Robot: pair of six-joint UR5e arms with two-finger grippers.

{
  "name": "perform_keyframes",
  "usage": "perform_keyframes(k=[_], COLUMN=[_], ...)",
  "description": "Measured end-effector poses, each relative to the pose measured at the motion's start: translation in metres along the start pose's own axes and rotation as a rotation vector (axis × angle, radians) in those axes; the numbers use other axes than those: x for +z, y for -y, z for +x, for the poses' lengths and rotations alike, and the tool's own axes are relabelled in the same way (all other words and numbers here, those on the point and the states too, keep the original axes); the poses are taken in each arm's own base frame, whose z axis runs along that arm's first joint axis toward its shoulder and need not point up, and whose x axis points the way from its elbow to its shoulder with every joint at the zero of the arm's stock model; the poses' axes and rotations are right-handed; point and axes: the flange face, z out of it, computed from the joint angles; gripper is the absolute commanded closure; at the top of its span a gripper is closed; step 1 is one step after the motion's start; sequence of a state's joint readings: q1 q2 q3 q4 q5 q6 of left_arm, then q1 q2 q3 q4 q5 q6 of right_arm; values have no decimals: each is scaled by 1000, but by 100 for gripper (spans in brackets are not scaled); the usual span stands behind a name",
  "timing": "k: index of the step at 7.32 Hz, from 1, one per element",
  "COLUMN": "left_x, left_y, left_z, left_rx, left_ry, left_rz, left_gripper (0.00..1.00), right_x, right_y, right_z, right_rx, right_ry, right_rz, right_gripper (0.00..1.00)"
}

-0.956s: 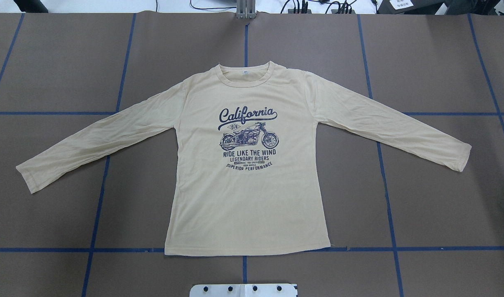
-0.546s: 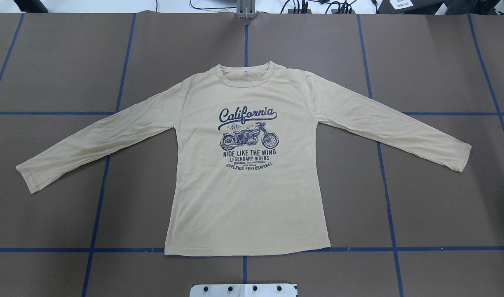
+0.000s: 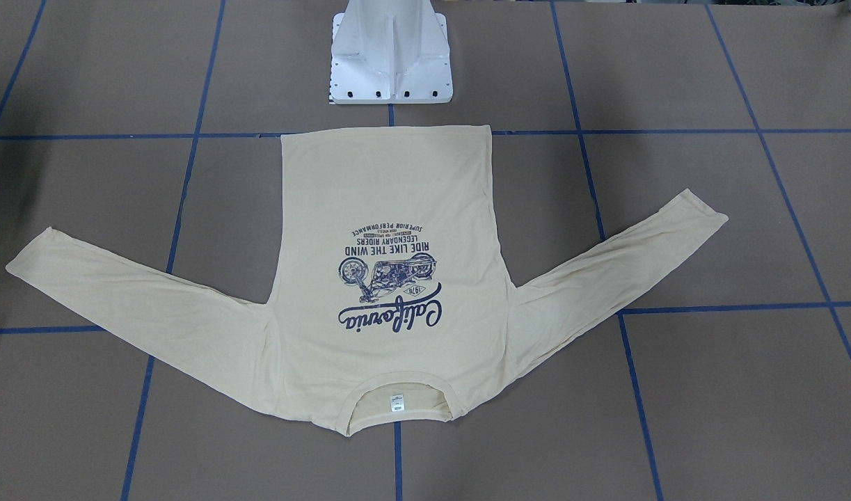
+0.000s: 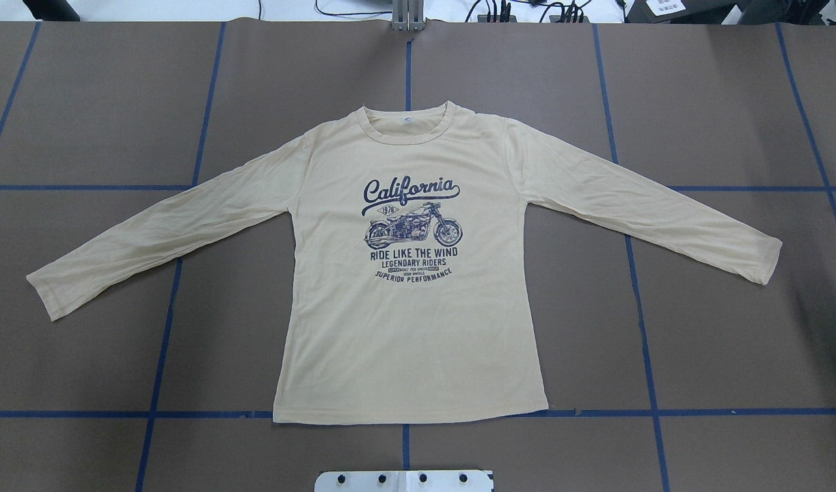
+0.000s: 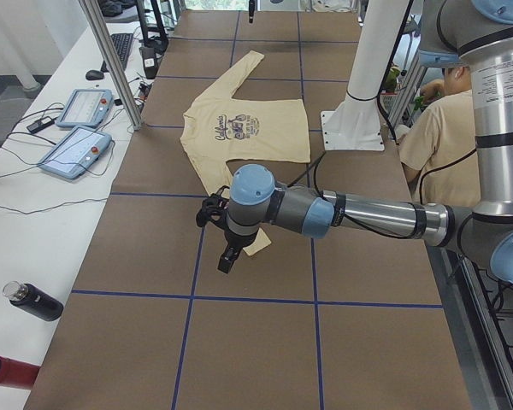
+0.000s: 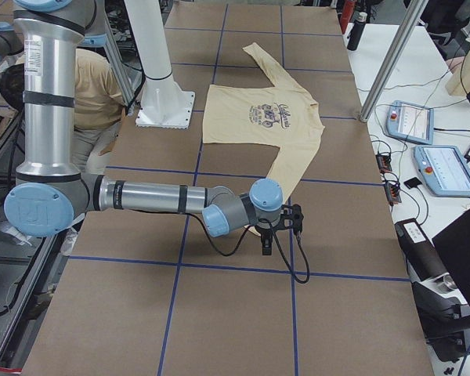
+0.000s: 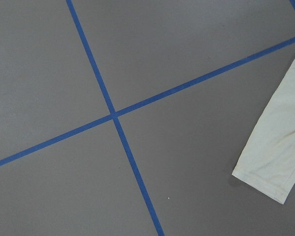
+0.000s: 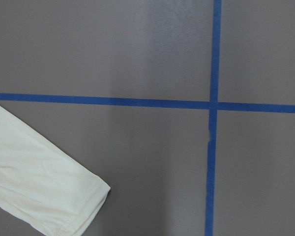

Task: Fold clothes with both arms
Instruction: 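Move the right gripper toward the cuff of the sleeve nearest it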

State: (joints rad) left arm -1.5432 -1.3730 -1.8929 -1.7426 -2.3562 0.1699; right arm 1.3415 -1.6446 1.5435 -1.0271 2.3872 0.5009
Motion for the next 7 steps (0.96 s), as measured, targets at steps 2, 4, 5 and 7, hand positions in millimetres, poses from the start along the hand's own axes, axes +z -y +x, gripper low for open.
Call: perform_keyframes(k=[2,4,5,7], left_x=[0,0,0,-1], left_y=[0,0,1,1], left_z=[0,0,0,1], left_rx=[0,0,0,2], left_ry=[0,-1,-1,-1], left_rz=[0,1,1,3], left_gripper=[0,0,0,0], right_x=[40,78,89,100], right_y=[-5,-14,-16,-20], right_z=[-33,-70,-76,-72], right_rx=[109,188,208,225], right_ry=[34,36,33,19], right_rz=[54,83,84,74], right_gripper=[8,11,12,15])
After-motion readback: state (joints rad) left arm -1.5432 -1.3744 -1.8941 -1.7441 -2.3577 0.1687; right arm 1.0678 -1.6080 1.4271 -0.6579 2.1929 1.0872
